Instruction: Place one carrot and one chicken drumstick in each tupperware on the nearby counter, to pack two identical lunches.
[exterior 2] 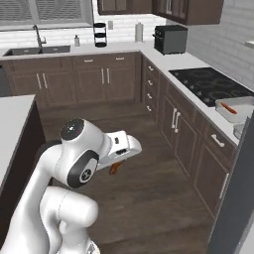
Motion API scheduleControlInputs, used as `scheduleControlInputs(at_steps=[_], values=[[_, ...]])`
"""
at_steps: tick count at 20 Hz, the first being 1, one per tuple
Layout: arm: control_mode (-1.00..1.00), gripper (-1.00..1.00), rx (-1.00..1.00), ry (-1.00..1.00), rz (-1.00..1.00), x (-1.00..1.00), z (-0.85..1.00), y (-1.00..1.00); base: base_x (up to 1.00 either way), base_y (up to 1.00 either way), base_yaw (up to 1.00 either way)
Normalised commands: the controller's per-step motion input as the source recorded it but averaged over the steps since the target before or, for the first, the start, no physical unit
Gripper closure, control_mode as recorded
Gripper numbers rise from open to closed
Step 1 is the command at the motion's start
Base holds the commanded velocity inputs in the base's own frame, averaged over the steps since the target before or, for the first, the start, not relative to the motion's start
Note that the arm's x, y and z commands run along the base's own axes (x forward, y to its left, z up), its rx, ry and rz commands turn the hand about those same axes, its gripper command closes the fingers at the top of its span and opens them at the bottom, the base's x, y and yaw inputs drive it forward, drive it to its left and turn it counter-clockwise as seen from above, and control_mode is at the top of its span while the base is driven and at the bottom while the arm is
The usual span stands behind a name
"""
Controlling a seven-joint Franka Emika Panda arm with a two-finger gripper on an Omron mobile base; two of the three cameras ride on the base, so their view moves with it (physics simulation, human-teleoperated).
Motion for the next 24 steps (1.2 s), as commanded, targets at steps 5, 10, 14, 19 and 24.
scheduleControlInputs(at_steps=[5, 10, 14, 19, 24], values=[[1.00, 1.00, 0.00, 0.00, 0.00, 0.00, 0.00, 0.00, 1.00, 0.08, 0.01], [1.00, 1.00, 0.00, 0.00, 0.00, 0.00, 0.00, 0.00, 1.00, 0.11, -0.24], [1.00, 1.00, 0.00, 0.00, 0.00, 0.00, 0.00, 0.00, 1.00, 0.13, -0.48], [1.00, 1.00, 0.00, 0.00, 0.00, 0.00, 0.00, 0.00, 1.00, 0.42, -0.48], [1.00, 1.00, 0.00, 0.00, 0.00, 0.00, 0.00, 0.00, 1.00, 0.34, -0.26]])
